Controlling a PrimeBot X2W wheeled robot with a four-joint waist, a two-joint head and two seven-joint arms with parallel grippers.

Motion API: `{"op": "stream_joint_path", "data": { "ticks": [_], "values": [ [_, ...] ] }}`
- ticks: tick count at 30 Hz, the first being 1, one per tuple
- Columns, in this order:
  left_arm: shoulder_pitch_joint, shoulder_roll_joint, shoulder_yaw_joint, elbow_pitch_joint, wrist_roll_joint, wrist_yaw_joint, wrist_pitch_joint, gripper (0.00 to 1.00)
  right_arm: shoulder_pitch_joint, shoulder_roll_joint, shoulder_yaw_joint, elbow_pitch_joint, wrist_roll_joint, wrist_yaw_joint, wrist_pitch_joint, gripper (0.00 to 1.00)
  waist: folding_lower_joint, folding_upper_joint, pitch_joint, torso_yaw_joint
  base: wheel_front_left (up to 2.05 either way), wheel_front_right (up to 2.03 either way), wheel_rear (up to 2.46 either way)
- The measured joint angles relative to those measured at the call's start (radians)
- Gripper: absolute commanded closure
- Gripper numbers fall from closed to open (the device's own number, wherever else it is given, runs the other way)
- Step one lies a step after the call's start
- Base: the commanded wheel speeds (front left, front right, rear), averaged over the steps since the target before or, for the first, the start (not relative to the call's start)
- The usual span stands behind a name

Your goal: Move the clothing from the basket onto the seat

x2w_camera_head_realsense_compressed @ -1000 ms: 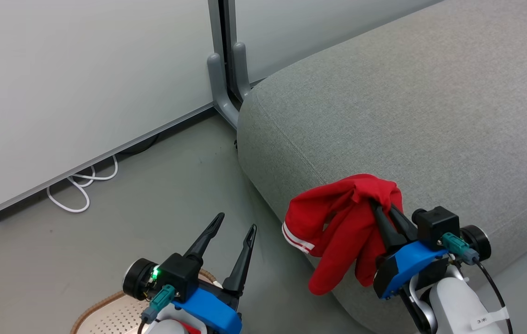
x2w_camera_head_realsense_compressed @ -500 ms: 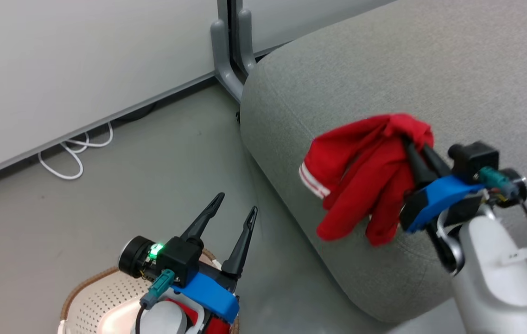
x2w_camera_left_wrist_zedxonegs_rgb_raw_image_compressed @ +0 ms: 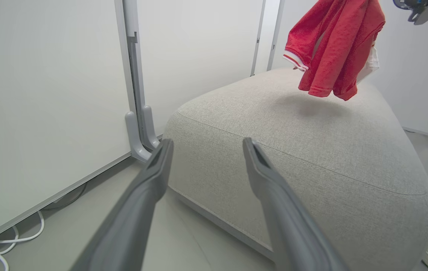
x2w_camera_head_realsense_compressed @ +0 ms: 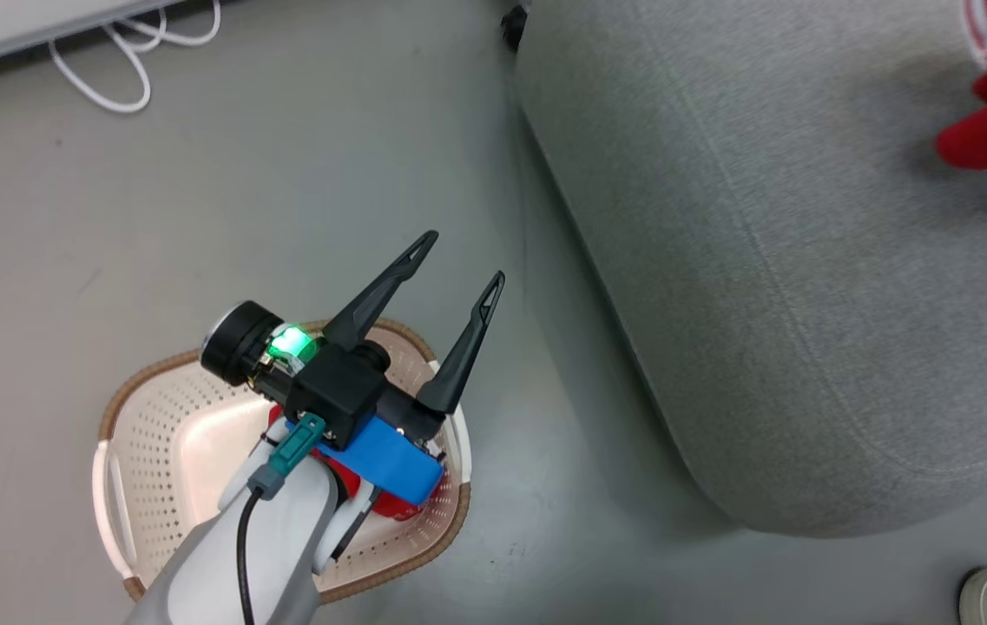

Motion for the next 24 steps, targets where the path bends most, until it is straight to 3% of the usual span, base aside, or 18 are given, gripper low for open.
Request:
{"op": "stream_joint_path", "data": {
  "ticks": [7, 13, 20, 21, 22, 23, 24],
  "values": [
    [-0.052, 0.029, 0.001, -0.044, 0.023, 0.0, 0.0, 0.0, -0.038, -0.066, -0.157, 0.06, -0.016, 0.0, -0.061, 1.0, 0.0, 0.0, 0.14, 0.065, 0.0, 0.0, 0.0],
    [-0.064, 0.034, 0.0, -0.055, 0.037, 0.0, 0.0, 0.0, -0.044, -0.043, -0.202, 0.19, -0.047, 0.0, -0.105, 1.0, 0.0, 0.0, 0.22, 0.104, 0.0, 0.0, 0.0],
    [-0.066, 0.032, -0.016, -0.049, 0.035, 0.0, 0.0, 0.0, -0.046, -0.025, -0.208, 0.291, -0.074, 0.0, -0.146, 1.0, -0.0001, 0.0, 0.219, 0.112, 0.0, 0.0, 0.0],
    [-0.066, 0.033, -0.015, -0.047, 0.031, 0.0, 0.0, 0.0, -0.047, -0.024, -0.205, 0.296, -0.078, 0.0, -0.15, 0.91, -0.0001, -0.0001, 0.213, 0.111, 0.0, 0.0, 0.0],
    [-0.066, 0.033, -0.014, -0.045, 0.03, 0.0, 0.0, 0.0, -0.047, -0.022, -0.199, 0.3, -0.084, 0.0, -0.154, 0.71, -0.0001, -0.0001, 0.208, 0.11, 0.0, 0.0, 0.0],
    [-0.066, 0.033, -0.013, -0.044, 0.029, 0.0, 0.0, 0.0, -0.048, -0.02, -0.194, 0.304, -0.09, 0.0, -0.154, 0.2, -0.0001, -0.0001, 0.203, 0.109, 0.0, 0.0, 0.0],
    [-0.066, 0.032, -0.012, -0.04, 0.028, 0.0, 0.0, 0.0, -0.047, -0.016, -0.189, 0.308, -0.094, 0.0, -0.159, 0.0, -0.0001, -0.0001, 0.197, 0.108, 0.0, 0.0, 0.0]
  ]
}}
